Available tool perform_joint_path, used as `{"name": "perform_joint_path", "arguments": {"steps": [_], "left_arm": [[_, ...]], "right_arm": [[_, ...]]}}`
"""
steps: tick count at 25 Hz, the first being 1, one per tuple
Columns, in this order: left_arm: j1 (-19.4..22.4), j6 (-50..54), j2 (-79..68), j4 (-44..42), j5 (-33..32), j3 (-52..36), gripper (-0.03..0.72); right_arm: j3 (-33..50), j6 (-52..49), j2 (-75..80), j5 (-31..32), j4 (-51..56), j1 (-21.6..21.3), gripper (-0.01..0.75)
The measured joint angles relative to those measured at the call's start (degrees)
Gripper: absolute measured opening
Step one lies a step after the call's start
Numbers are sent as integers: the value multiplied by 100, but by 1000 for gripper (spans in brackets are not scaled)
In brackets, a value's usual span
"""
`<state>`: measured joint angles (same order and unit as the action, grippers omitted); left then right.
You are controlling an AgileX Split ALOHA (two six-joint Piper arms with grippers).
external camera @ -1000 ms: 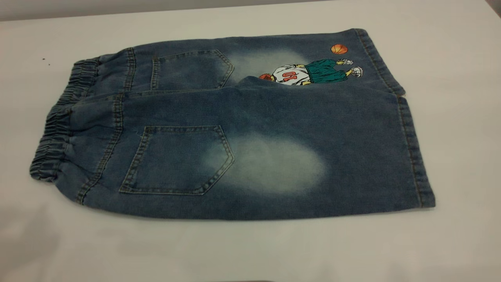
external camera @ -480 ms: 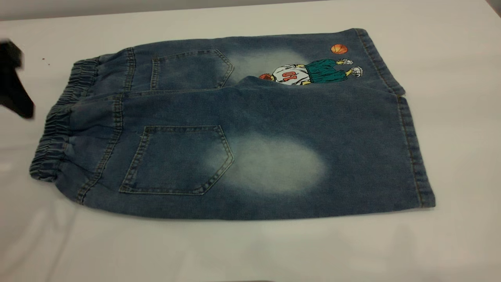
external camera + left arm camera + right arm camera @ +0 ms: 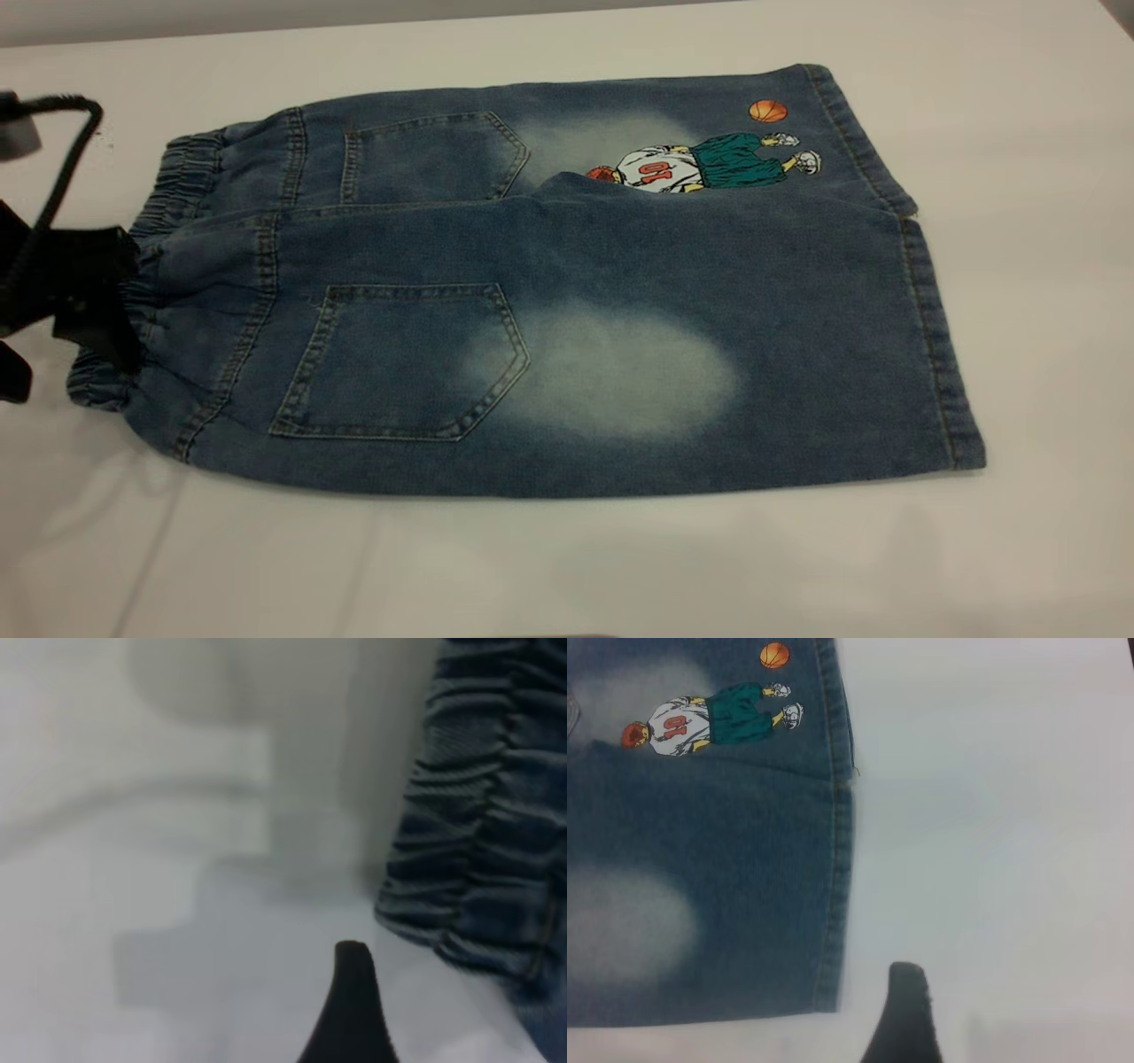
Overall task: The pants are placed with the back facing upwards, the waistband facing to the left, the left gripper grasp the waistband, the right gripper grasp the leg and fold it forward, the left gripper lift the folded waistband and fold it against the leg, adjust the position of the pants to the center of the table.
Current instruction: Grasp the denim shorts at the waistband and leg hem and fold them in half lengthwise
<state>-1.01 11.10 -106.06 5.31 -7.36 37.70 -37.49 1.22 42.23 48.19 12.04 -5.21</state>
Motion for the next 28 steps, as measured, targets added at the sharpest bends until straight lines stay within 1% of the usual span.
{"name": "perform_joint_path", "arguments": {"steps": [7, 15, 18, 20, 22, 28], "left_arm": [[0, -5, -210, -11, 370, 76, 532], [0, -5, -533, -11, 600, 100, 532], [0, -5, -544, -11, 736, 100, 517], [0, -5, -544, -11, 864, 100, 475], [0, -5, -551, -11, 968, 100, 411], [0, -5, -707, -11, 1110, 122, 179]], "right_arm": [[0, 0, 0, 0, 0, 0, 512], [0, 0, 0, 0, 5, 0, 512], [0, 0, 0, 0, 5, 0, 512], [0, 0, 0, 0, 5, 0, 512], [0, 0, 0, 0, 5, 0, 512], [0, 0, 0, 0, 5, 0, 512]]}}
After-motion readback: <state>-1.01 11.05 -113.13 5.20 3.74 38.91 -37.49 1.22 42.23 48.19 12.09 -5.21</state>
